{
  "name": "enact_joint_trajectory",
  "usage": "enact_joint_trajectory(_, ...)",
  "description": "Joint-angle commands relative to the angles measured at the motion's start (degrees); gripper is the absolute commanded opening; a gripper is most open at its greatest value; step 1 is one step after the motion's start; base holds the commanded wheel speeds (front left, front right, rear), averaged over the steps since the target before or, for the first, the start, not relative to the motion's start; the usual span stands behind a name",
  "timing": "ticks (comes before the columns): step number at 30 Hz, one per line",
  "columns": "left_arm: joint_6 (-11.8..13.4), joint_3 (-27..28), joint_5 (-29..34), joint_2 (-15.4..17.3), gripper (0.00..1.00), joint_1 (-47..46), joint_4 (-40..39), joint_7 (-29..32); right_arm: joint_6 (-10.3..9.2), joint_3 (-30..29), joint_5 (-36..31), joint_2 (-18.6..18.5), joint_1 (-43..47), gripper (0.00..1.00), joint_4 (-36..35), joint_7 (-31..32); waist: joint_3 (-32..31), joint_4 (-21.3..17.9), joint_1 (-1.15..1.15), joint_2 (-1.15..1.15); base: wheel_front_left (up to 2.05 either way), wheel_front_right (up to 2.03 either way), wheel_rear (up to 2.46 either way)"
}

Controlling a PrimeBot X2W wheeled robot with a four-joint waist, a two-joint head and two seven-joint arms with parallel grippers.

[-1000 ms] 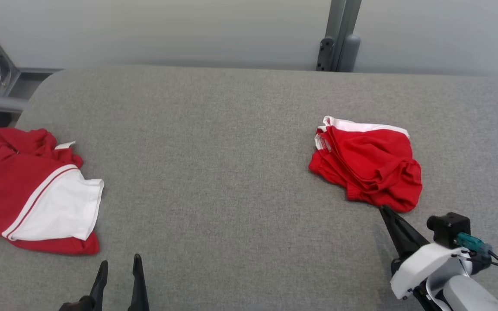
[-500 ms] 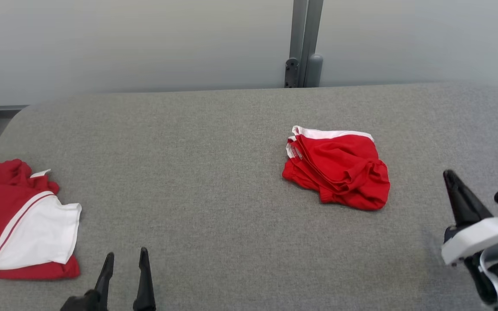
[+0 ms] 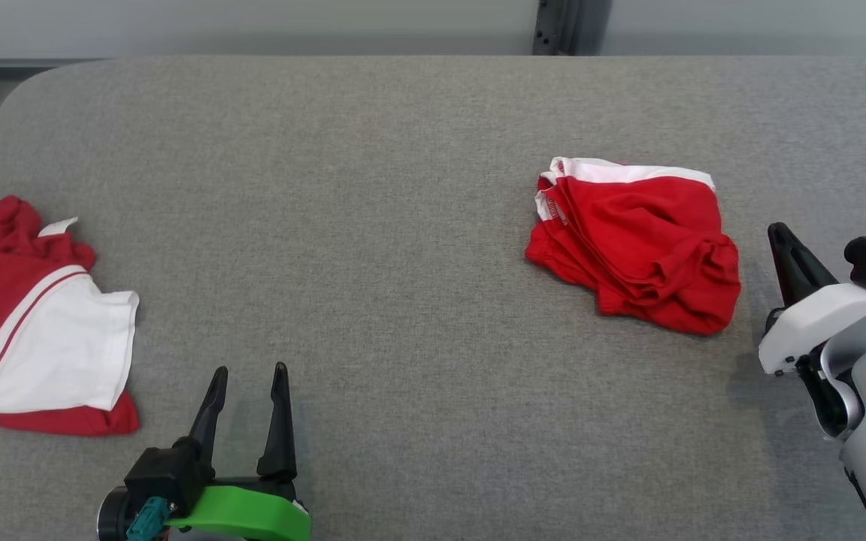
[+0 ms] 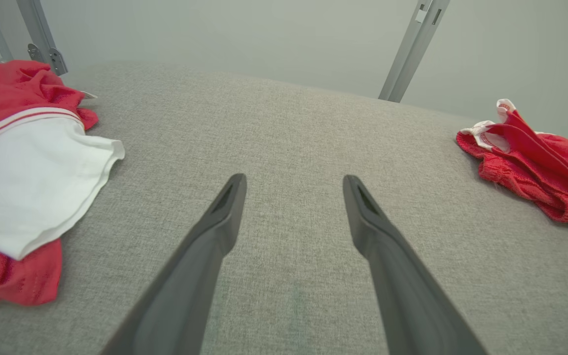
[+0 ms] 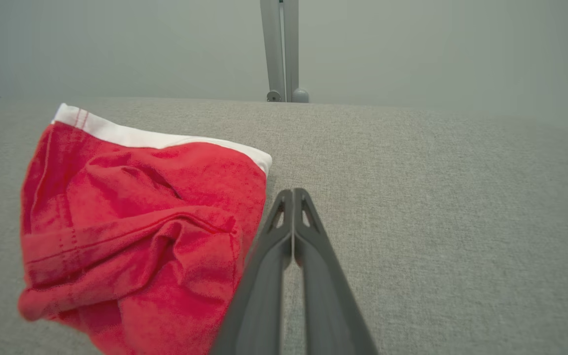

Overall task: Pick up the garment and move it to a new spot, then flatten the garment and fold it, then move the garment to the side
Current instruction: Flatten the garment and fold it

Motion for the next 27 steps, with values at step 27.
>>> enact_joint_trajectory(27, 0.74, -0.24, 0.14, 0.05, 1.00, -0.30, 0.23, 0.01, -0.05, 15.42, 11.54, -4.63, -2.66, 0.00, 4.09, -4.21, 3.00, 2.38, 0.00, 0.00, 0.00, 0.00, 0.00)
